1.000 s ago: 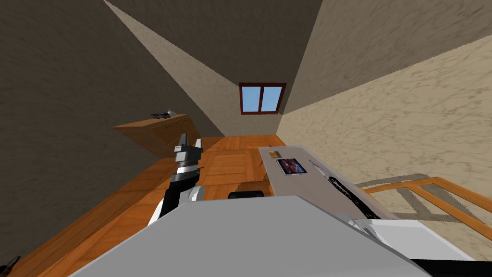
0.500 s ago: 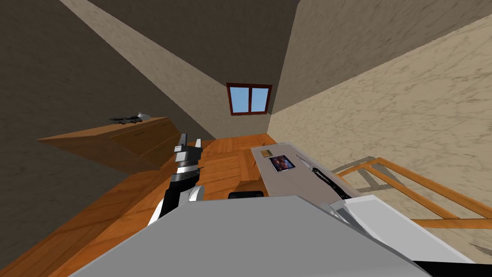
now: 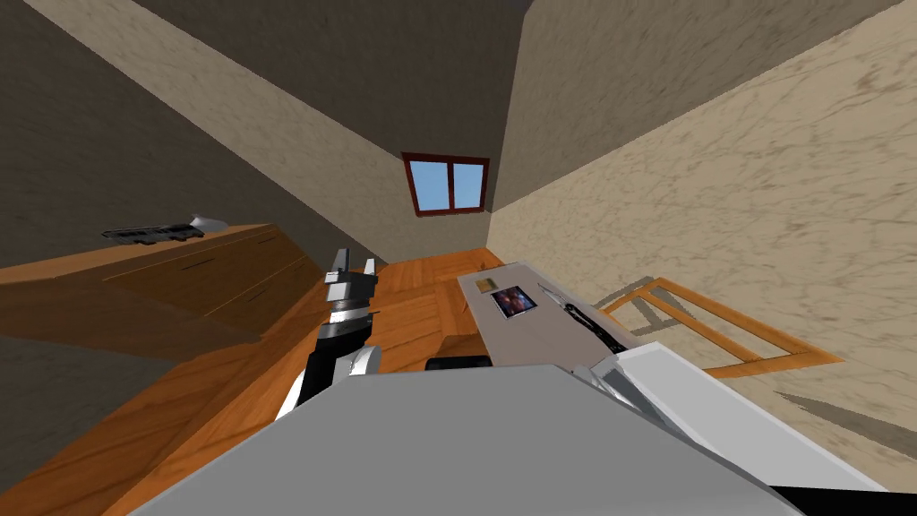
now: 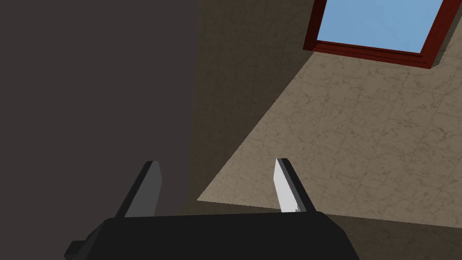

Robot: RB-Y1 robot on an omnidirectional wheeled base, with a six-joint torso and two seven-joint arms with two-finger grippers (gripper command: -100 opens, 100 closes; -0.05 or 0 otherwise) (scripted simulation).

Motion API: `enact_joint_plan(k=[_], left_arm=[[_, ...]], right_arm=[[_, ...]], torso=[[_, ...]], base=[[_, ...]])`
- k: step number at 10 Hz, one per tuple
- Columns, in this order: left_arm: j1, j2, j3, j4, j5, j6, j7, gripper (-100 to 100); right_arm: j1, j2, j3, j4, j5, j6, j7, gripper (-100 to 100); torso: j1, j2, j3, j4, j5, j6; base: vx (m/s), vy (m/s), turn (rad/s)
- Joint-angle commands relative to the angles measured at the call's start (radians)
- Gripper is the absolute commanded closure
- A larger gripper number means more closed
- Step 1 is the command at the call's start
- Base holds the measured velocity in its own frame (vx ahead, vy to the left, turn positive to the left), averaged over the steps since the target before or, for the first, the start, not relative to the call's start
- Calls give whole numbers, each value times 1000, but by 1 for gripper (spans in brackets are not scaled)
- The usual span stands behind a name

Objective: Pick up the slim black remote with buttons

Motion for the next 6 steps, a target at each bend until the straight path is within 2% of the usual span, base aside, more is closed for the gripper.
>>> enact_joint_plan(k=[1,2,6], left_arm=[[0,0,0,0,0,0,0,0],[0,0,0,0,0,0,0,0],[0,0,0,0,0,0,0,0]], right_arm=[[0,0,0,0,0,0,0,-100],[-1,2,2,-3,3,-1,-3,100],[2,0,2,-2,4,-3,-1,100]], torso=[[0,0,0,0,0,0],[1,2,1,0,0,-1],[-1,3,2,2,-2,-2]], base=[[29,-17,-37],[6,-3,9],[-1,-1,-6]])
